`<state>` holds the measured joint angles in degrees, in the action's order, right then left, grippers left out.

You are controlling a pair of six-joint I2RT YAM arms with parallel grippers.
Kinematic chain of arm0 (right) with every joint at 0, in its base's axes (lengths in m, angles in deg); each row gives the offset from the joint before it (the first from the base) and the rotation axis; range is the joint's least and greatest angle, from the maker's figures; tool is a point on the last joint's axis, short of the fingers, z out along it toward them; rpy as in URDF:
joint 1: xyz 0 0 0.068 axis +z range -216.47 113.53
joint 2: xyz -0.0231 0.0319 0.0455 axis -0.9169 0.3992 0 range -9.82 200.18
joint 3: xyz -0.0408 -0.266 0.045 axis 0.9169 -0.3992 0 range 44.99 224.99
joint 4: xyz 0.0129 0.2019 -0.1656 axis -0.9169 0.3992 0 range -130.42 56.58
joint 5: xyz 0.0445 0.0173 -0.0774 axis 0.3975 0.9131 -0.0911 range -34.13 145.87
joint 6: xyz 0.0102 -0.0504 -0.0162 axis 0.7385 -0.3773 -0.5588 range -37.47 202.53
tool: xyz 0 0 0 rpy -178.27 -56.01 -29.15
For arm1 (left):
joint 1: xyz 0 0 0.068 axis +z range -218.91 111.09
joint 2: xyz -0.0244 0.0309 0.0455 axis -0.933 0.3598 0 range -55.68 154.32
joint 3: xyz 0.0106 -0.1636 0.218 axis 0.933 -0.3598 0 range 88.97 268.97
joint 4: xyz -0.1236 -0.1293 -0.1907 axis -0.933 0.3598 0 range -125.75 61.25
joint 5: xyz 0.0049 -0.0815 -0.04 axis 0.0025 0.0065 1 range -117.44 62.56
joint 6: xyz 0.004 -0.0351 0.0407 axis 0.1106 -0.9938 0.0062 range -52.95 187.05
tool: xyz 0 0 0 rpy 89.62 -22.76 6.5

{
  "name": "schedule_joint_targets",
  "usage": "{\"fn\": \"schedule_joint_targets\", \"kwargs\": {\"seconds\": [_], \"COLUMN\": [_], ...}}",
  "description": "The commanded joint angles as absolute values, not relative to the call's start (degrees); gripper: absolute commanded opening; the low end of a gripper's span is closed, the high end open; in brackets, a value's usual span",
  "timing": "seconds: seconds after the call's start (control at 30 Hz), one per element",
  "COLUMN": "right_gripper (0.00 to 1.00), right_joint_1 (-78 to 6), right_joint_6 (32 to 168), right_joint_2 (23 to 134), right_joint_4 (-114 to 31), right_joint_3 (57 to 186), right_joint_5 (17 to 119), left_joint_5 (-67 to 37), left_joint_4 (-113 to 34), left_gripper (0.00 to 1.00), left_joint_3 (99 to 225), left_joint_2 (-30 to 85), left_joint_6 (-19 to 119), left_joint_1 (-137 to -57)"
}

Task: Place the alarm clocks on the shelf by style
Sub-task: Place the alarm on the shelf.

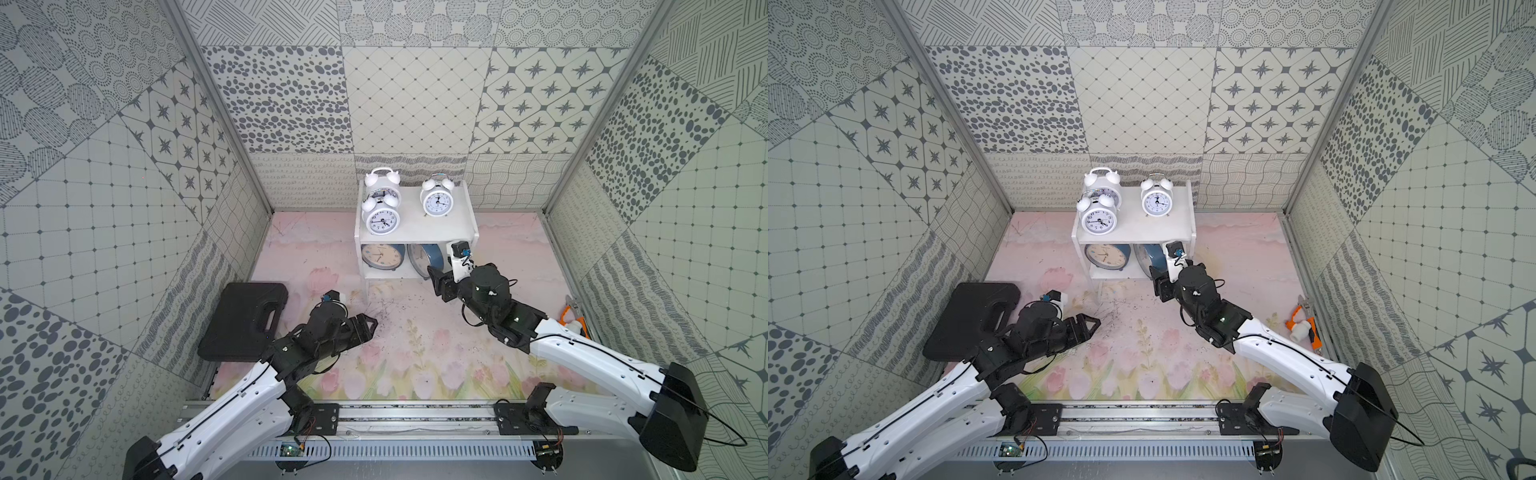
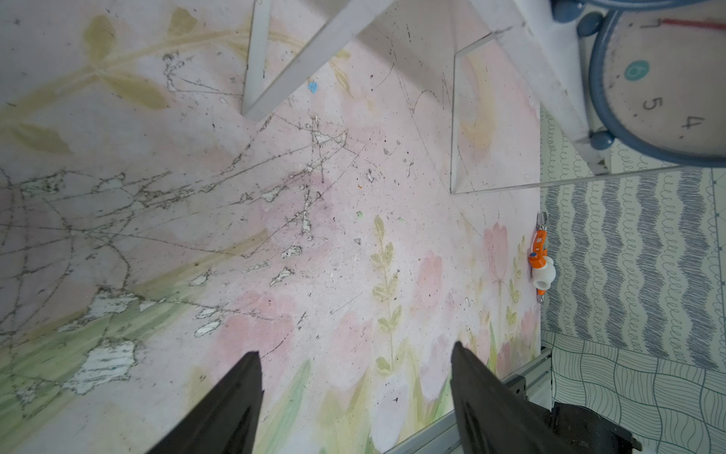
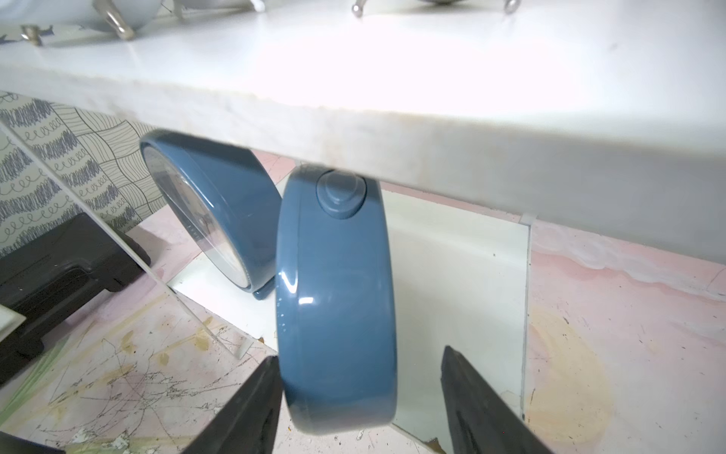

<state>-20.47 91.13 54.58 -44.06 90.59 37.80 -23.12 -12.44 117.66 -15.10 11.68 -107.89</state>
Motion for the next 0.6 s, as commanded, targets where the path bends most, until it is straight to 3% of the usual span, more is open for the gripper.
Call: {"fn": "schedule_joint_targets", "kwargs": {"seconds": [0.0, 0.23, 0.57], "right_gripper": [0.69, 0.64, 0.64], "right_joint_1": [-20.5, -20.4, -19.9], "right_joint_6": [92.4, 93.4, 93.5], "right_joint_2": [53.4, 53.3, 51.8], "right_joint_4": [-44.7, -42.6, -41.1], "right_joint_3": [89.6, 90.3, 91.0], "right_joint_5": [36.0, 31.3, 30.2], "left_joint_5": [-22.8, -22.7, -23.2], "left_joint_4": [-15.7, -15.4, -14.9], "left_gripper": [0.78, 0.78, 0.80], "left_joint_3": [117.4, 117.5, 117.4], "left_joint_2": [-15.0, -15.5, -16.3], "left_joint_6": [12.5, 12.5, 12.6], "left_joint_1": [-107.8, -107.8, -107.6]}}
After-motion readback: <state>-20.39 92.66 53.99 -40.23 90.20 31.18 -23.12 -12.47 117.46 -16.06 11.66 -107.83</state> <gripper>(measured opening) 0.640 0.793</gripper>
